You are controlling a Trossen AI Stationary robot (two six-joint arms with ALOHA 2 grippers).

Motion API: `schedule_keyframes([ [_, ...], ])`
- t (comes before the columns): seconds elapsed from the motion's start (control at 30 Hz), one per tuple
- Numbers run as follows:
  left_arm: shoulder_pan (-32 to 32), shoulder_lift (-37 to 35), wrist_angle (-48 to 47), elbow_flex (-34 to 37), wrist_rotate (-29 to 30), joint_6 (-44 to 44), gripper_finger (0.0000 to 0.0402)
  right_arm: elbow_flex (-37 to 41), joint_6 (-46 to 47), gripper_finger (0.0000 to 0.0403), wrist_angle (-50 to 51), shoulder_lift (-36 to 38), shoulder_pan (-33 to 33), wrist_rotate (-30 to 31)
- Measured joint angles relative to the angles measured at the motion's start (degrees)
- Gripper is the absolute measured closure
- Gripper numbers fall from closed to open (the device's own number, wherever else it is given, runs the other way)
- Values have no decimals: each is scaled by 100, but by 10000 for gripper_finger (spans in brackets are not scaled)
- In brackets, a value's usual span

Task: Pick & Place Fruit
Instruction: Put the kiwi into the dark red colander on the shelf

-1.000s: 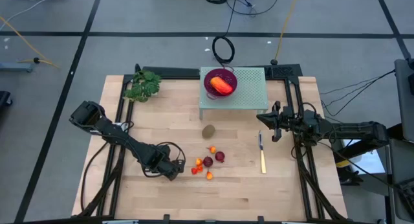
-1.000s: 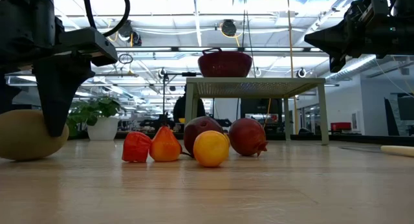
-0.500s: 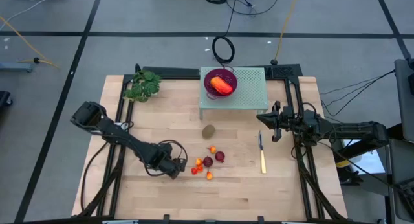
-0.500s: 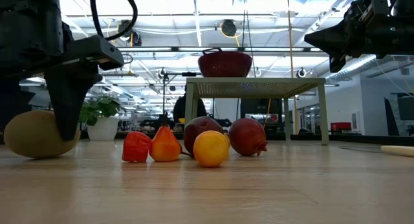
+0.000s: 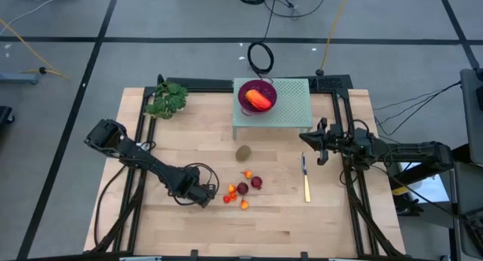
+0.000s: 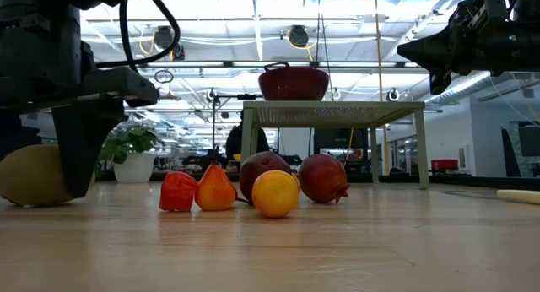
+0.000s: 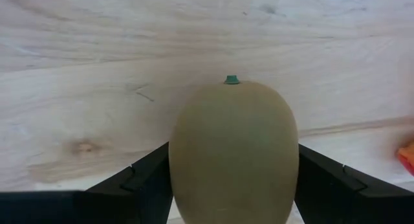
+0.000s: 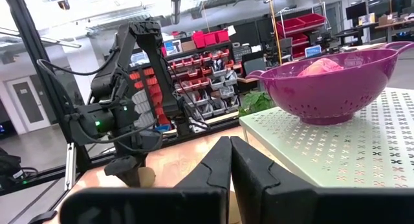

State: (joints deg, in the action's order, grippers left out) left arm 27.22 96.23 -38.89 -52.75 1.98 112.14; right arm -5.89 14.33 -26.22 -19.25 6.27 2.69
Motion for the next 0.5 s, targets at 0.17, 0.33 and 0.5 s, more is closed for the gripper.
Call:
schedule_keyframes([
  [0.17, -4, 0, 0, 0, -1, -1, 140, 0, 0, 399, 2, 0, -1, 0],
  [0.33, -4, 0, 0, -2, 2, 3, 144, 0, 0, 399, 12, 0, 1, -2],
  [0.5, -4, -9, 13, -11, 11, 4, 173, 0, 0, 399, 121, 0, 1, -2],
])
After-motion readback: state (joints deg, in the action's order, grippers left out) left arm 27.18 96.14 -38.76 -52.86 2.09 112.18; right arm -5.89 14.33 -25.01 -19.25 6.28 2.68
